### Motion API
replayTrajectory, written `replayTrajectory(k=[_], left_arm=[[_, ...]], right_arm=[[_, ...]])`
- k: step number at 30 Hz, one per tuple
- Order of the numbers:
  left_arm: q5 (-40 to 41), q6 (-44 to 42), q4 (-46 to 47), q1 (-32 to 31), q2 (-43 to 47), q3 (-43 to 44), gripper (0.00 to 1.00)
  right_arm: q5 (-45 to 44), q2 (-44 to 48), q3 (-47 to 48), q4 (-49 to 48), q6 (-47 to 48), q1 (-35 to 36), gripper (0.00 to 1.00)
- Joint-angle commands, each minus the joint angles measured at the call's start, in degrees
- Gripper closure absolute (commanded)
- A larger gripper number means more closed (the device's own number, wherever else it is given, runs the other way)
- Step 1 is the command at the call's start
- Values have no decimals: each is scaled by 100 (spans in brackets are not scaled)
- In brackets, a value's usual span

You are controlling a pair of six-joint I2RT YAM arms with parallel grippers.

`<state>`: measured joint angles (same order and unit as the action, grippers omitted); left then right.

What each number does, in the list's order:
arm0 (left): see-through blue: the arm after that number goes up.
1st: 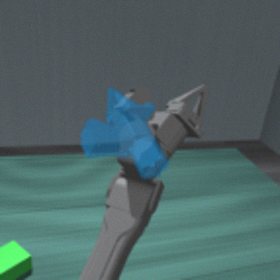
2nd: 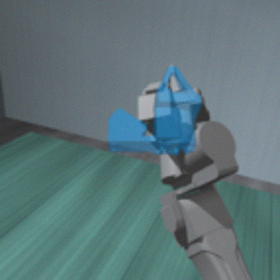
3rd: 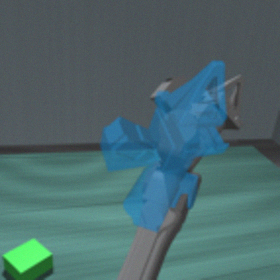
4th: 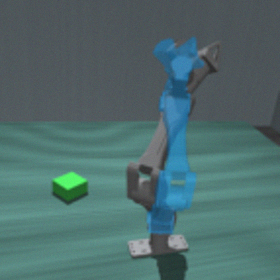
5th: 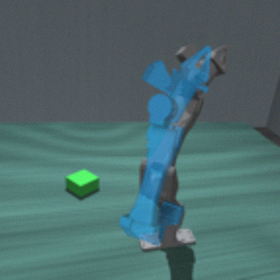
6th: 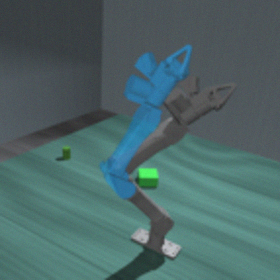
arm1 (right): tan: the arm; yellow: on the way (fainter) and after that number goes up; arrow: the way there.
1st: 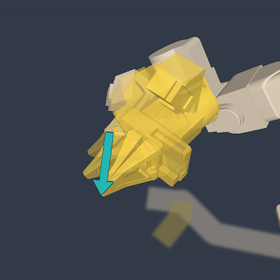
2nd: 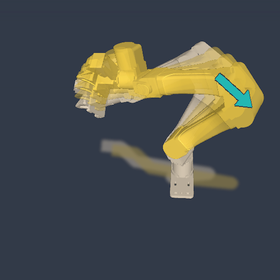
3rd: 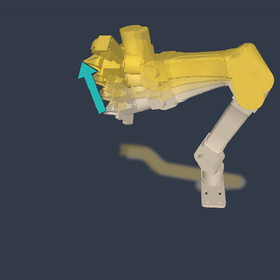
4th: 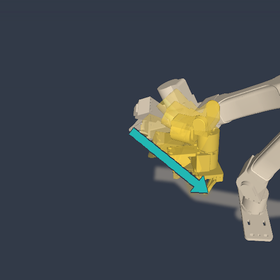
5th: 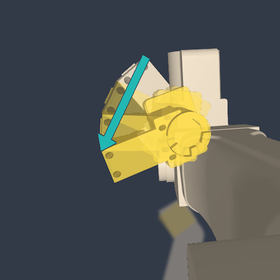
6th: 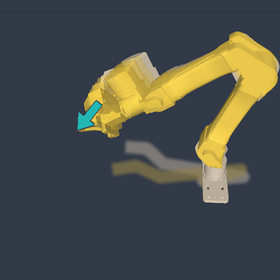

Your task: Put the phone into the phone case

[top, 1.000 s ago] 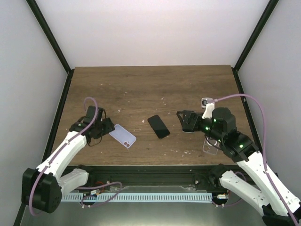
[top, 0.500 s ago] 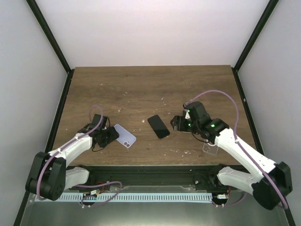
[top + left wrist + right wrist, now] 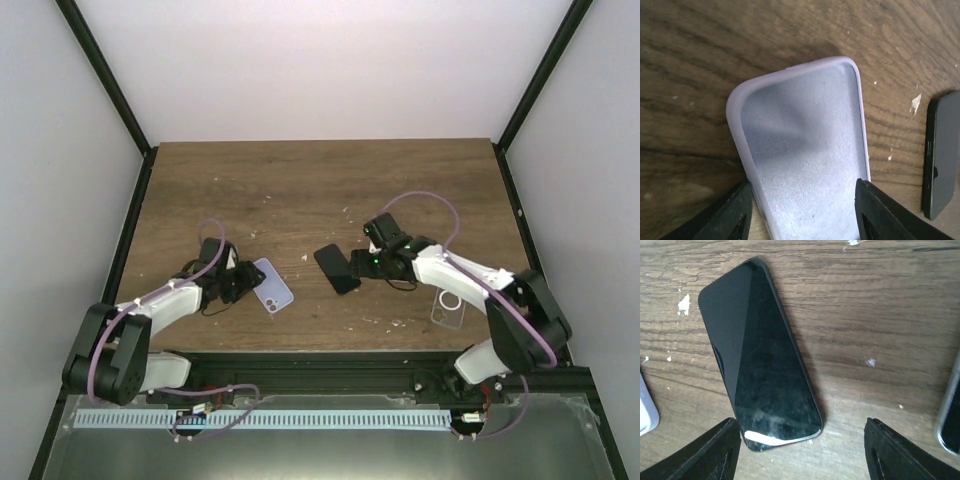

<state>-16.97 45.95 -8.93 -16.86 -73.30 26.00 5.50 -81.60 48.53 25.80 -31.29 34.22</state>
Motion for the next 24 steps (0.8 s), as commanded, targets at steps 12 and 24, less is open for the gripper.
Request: replayTrajectory(k=[12,24], left_arm=[[-473,-360,192,-88,-863,130,62],[-1351,-260,851,-369,-1309,135,61]], right_arm=[[-604,-1805,1387,-87,194,573,25],[-636,-2153,1441,-215,702,705,12]])
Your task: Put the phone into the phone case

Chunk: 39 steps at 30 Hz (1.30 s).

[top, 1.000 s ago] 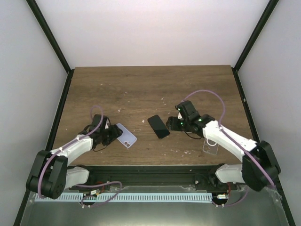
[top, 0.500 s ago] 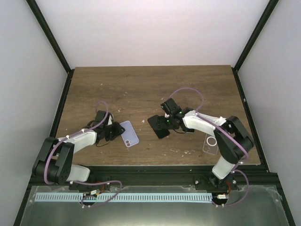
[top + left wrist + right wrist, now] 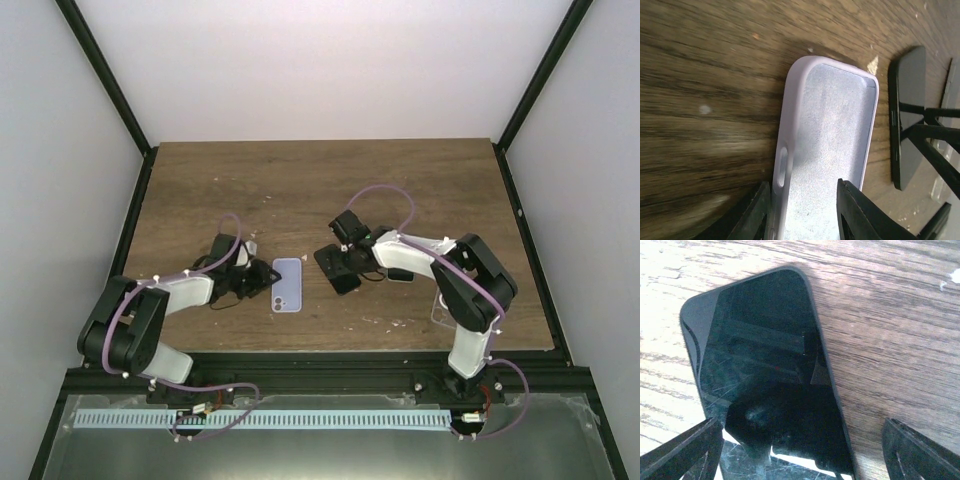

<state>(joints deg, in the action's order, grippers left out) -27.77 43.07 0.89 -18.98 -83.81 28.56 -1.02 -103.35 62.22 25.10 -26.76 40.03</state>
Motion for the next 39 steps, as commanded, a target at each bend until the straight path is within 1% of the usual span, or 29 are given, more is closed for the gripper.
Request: replayTrajectory(k=[1,5,11,15,20,23,27,29,35,39], left_arm=[[-293,56,-118,-204,-285,-124,61],[-410,148,-95,-316,-255,-220,60],[-527,347,-96,-325,317,-661,55],[-659,682,288,-477,510,-961,53],[-611,971,497,-944,473,-933,51],[-467,1011,464,-1137,504,-873,51],[-431,1127,584,-1215,528,-892,51],[-427,1186,660,-1241,553,-929,51],[-321,1255,721,-1302,552,-979,50],[-392,1398,981,-1429,451,-994,50]], right_arm=[[29,1,76,-161,258,146,10],[-96,-171,183,-63,307,212,10],[-220,-316,264,104,412,294,17],[-461,-398,314,250,432,314,19],[-489,-506,333,332,553,321,18],[-436,-479,258,310,631,337,17],[-426,-429,170,282,671,339,11],[-434,-430,168,292,692,339,10],[-295,-320,203,230,829,338,11],[-343,-426,204,212,822,339,11]])
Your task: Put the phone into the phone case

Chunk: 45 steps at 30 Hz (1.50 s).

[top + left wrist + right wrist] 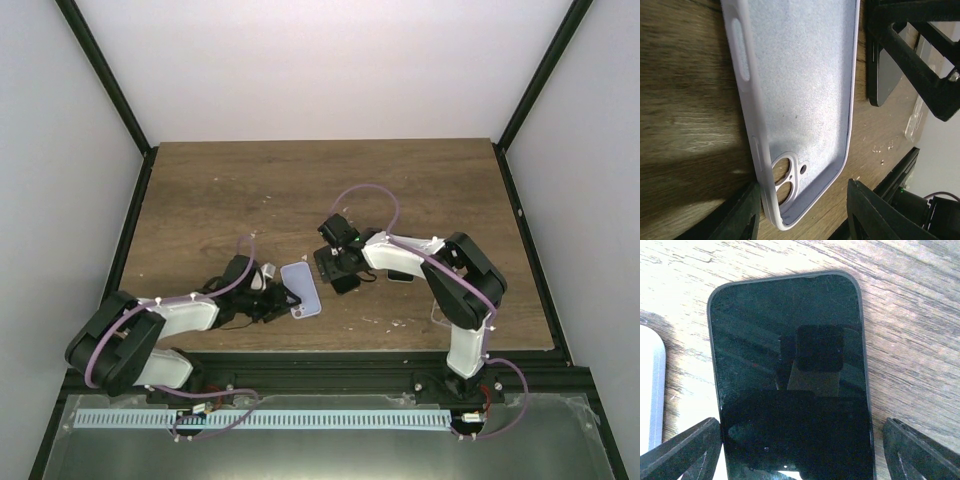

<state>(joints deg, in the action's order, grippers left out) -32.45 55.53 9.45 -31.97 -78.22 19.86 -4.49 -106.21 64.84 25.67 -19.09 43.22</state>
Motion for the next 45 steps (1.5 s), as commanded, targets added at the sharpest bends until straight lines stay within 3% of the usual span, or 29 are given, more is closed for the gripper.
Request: replayTrajectory(k=[1,11,16,23,27,35,45], left_arm=[[70,167,138,-141,-103,-123,50],[902,-248,-1096,-140,830,159,28],[1230,-430,-1544,35,1285,180,25],[822,-527,-1605,792,1934,-77,23],[919,-692,-1898,815,2103,29,1],[1106,-635,-2188,914,2720,-168,0],[1307,-617,-2623,973,3501,-249,3]], right_arm=[[-4,-176,-61,150,58,20,11],[83,-14,-114,213,11,18,24],[146,318,-53,421,-289,83,29],[352,685,191,680,-878,498,31],[461,712,441,697,-1322,779,31],[941,519,647,-80,-2156,1088,34],[894,129,521,-532,-2609,1232,34]])
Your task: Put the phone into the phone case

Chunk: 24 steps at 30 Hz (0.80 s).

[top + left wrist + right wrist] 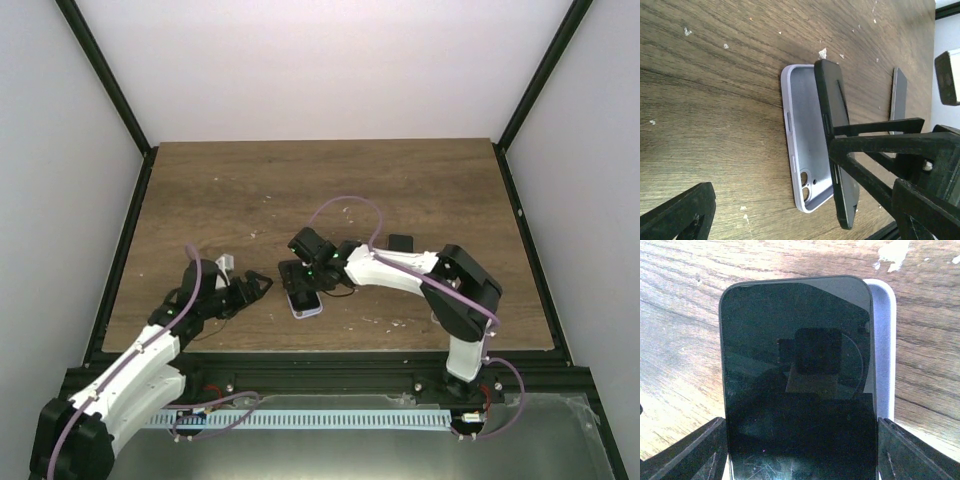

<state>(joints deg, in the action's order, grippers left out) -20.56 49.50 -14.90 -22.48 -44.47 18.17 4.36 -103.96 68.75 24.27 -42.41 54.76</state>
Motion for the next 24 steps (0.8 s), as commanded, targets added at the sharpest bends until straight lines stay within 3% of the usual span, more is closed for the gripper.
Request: replayTrajectory(k=[1,14,24], left_arm=[[116,-4,-188,24,135,-78,3],[75,55,-51,20,43,-125,8],[28,7,-21,24,-44,-139,11]], right_arm=[[7,-127,108,-420,-310,75,34],[-574,-241,-114,-325,-478,205,32],[-690,-335,-89,-282,-437,255,20]])
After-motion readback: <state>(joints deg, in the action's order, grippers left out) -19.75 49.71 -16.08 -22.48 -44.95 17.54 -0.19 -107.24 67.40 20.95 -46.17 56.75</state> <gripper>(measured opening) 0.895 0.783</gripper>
